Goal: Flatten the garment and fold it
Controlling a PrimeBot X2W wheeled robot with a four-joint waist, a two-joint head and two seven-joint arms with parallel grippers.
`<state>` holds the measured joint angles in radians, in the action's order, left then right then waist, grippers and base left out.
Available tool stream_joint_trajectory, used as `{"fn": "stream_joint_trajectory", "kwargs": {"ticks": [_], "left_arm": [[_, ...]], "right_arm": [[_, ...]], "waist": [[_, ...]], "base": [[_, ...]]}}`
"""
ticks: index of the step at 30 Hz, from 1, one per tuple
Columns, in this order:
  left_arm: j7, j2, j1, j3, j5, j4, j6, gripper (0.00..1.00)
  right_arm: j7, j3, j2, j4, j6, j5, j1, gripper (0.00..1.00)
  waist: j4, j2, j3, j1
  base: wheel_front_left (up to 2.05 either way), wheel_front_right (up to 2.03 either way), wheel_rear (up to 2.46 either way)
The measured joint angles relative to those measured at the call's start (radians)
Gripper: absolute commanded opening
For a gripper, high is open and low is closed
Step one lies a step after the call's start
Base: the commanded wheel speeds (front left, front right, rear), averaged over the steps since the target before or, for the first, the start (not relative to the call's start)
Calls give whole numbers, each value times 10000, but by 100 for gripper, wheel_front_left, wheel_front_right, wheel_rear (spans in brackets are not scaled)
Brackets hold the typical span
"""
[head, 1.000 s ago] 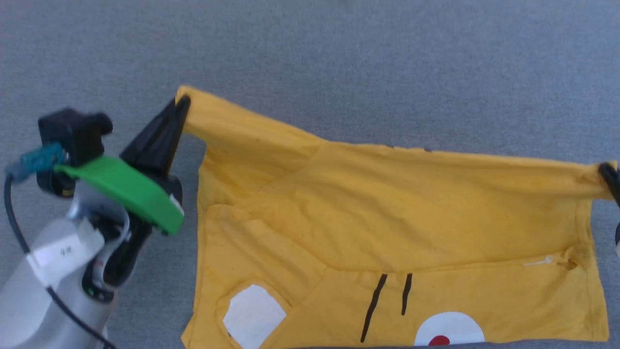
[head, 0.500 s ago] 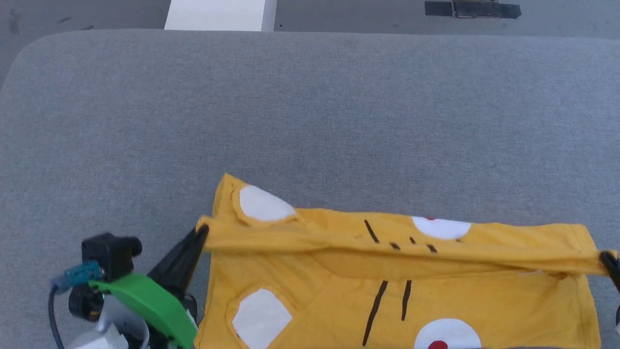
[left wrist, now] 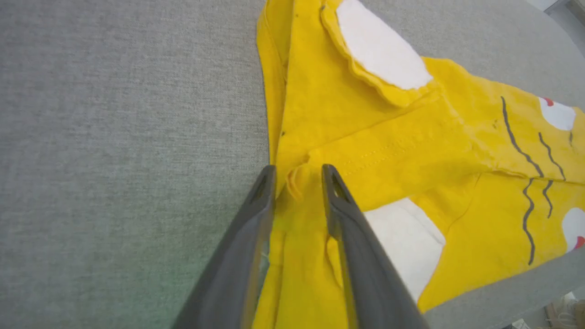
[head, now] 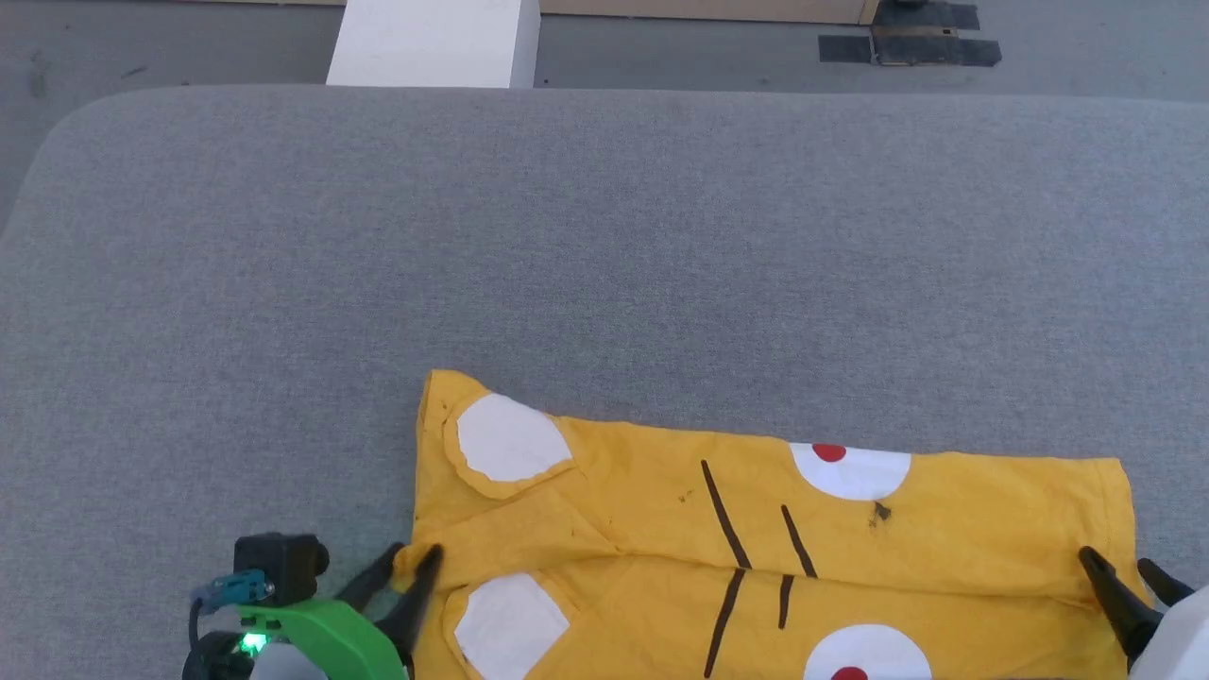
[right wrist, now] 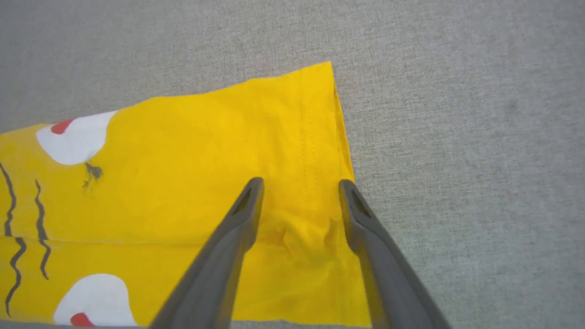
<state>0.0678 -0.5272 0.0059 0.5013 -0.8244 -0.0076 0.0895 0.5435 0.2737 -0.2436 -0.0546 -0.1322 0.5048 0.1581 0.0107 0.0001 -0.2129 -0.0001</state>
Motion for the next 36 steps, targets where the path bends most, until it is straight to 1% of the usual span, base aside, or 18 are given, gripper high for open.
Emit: {"fn": "stream_joint_trajectory", "kwargs": {"ticks": [2,4,6,9,11,13,15,16,18,19,20,21,30,31,33,36], "left_arm": [[-209,270,-221,-50,10,297,12,100],[-617,460,-275,-324,-29,295,134,100],[-903,518,-266,-489,-40,174,174,100],[-1701,568,-227,-982,31,-247,556,100],[-2512,558,-160,-1400,548,-548,1137,100],[-3003,560,-52,-1795,1216,-869,1739,100],[-3181,623,148,-2159,2029,-1294,2360,100],[-3206,723,233,-2293,2309,-1448,2562,100],[-3246,1129,526,-2600,2811,-1918,2886,100],[-3248,1302,643,-2696,3032,-2090,2951,100],[-3248,1741,1071,-2847,3488,-2360,2986,100],[-3248,1847,1224,-2876,3636,-2389,2968,100],[-3248,2130,1371,-2884,4174,-2309,2454,100],[-3248,2140,1366,-2872,4194,-2282,2420,100],[-3248,2167,1351,-2828,4201,-2222,2368,100],[-3248,2209,1328,-2778,4203,-2128,2311,100]], "right_arm": [[-46,-65,-52,151,0,-8,-98,100],[-58,-46,-157,35,0,61,-112,100],[-17,21,-261,-196,0,146,-112,100],[-12,303,-284,-617,0,228,-109,100],[-12,525,-247,-817,0,186,-108,100],[40,577,-242,-863,2,13,-76,100],[123,575,-180,-825,2,-153,4,100],[142,570,-144,-782,2,-201,59,100],[207,554,-8,-621,2,-297,161,100],[205,548,46,-539,0,-324,180,100],[94,470,81,-136,2,-495,204,100],[13,451,73,61,2,-541,203,100],[-397,38,-67,1662,2,-665,-202,100],[-395,46,-77,1779,0,-646,-273,47],[-391,15,-134,1990,0,-639,-421,0],[-401,38,-217,2130,0,-639,-594,0]], "waist": [[17,0,105,0],[25,0,190,0],[22,0,259,0],[-4,0,338,0],[-31,0,368,0],[-39,0,390,0],[-26,0,392,0],[-10,0,396,0],[41,0,413,0],[62,0,418,0],[150,0,437,0],[180,0,440,0],[380,-1,274,0],[392,0,257,0],[416,0,241,0],[419,0,283,0]], "base": [[0,0,0],[0,0,0],[0,0,0],[0,0,0],[0,0,0],[0,0,0],[0,0,0],[0,0,0],[0,0,0],[0,0,0],[0,0,0],[0,0,0],[0,0,0],[0,0,0],[0,0,0],[0,0,0]]}}
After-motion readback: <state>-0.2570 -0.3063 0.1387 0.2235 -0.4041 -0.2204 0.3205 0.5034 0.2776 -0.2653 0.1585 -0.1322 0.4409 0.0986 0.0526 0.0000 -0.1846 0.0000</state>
